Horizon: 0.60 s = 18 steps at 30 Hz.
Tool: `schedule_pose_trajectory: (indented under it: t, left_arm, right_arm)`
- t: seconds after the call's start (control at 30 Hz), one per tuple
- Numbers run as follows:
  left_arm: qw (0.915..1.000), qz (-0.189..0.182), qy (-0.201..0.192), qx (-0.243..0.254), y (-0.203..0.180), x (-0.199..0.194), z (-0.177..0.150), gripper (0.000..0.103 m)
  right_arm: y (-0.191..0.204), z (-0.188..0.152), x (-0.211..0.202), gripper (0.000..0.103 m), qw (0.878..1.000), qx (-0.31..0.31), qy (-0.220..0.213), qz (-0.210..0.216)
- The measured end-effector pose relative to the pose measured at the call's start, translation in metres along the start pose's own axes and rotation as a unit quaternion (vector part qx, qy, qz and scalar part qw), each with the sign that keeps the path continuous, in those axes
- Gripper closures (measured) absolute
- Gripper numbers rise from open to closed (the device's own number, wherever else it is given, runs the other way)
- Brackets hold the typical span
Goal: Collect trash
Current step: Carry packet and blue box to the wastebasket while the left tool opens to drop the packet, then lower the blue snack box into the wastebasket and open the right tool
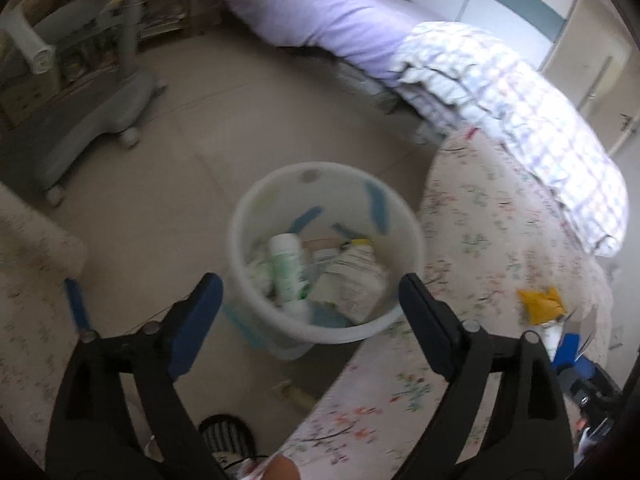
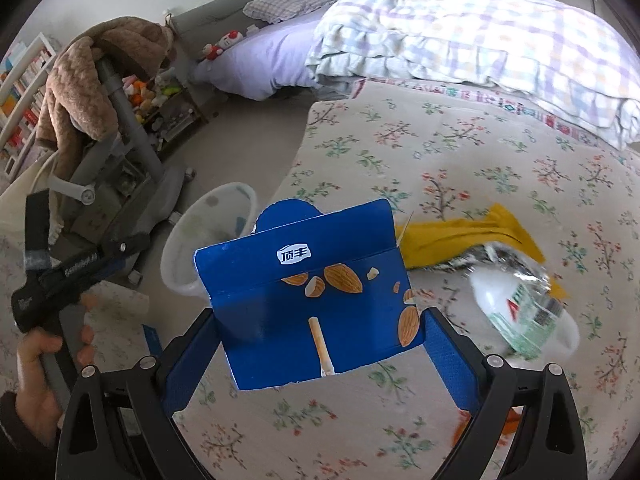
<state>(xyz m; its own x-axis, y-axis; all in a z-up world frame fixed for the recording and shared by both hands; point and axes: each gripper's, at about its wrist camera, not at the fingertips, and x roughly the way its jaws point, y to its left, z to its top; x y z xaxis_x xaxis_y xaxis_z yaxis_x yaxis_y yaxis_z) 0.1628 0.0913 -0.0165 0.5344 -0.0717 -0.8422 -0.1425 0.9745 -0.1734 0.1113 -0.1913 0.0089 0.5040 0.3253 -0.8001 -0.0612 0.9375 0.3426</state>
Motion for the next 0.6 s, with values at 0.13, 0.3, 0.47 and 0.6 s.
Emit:
schedule_pose_trajectory:
  t: [0.13, 0.3, 0.47, 0.6]
  left_arm:
    - [0.9995, 0.031, 0.004, -0.003, 0.016, -0.007, -0.004, 0.007]
    - [0.9985, 0.049, 0.017, -0.020, 0.037, -0.010, -0.003, 0.006]
    - [0.9971, 0.069, 0.013, -0.030, 0.055, -0.014, -0.001, 0.006]
    - [0.9961, 0.074, 0.014, -0.045, 0.070, -0.016, 0.001, 0.006]
  right_arm:
    - [0.015, 0.016, 0.018, 0.004, 1.000, 0.006, -0.004, 0.007]
    - [0.048, 0.035, 0.053, 0.004, 1.000, 0.007, 0.001, 0.023]
    - [0.087, 0.047, 0.084, 0.004, 0.999, -0.014, 0.005, 0.029]
    - [0.110, 0.052, 0.101, 0.004, 0.999, -0.031, 0.004, 0.032]
